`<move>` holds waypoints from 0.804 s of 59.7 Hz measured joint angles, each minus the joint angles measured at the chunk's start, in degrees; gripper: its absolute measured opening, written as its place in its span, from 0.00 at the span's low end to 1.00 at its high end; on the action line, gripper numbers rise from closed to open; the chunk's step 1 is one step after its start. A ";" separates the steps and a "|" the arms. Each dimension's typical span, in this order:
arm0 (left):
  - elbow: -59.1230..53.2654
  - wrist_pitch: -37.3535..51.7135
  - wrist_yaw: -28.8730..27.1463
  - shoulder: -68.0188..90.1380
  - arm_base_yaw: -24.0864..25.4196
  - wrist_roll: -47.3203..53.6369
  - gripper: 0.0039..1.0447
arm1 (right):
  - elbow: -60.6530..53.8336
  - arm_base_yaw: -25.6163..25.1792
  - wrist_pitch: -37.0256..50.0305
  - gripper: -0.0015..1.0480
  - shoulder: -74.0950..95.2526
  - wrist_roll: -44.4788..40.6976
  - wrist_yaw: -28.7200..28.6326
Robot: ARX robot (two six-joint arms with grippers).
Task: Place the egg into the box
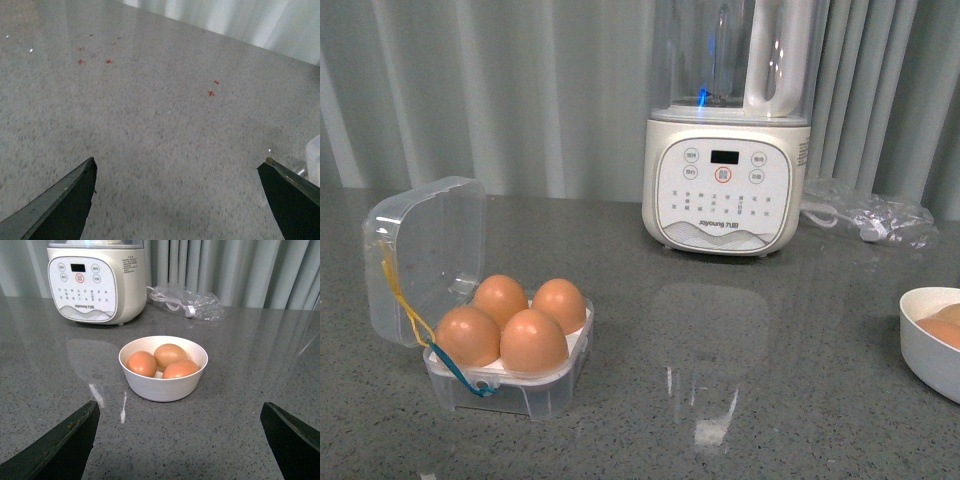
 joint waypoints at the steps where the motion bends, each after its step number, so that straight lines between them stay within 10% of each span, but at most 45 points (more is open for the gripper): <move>1: 0.24 0.15 0.28 0.39 0.15 0.00 0.94 | 0.00 0.00 0.00 0.93 0.02 0.00 0.00; 16: 11.74 3.26 9.33 16.33 0.15 5.38 0.94 | 0.00 0.00 0.00 0.93 0.00 0.00 -0.02; 48: 19.67 5.05 9.53 28.24 -8.63 8.59 0.94 | 0.00 0.00 0.00 0.93 0.02 0.00 -0.02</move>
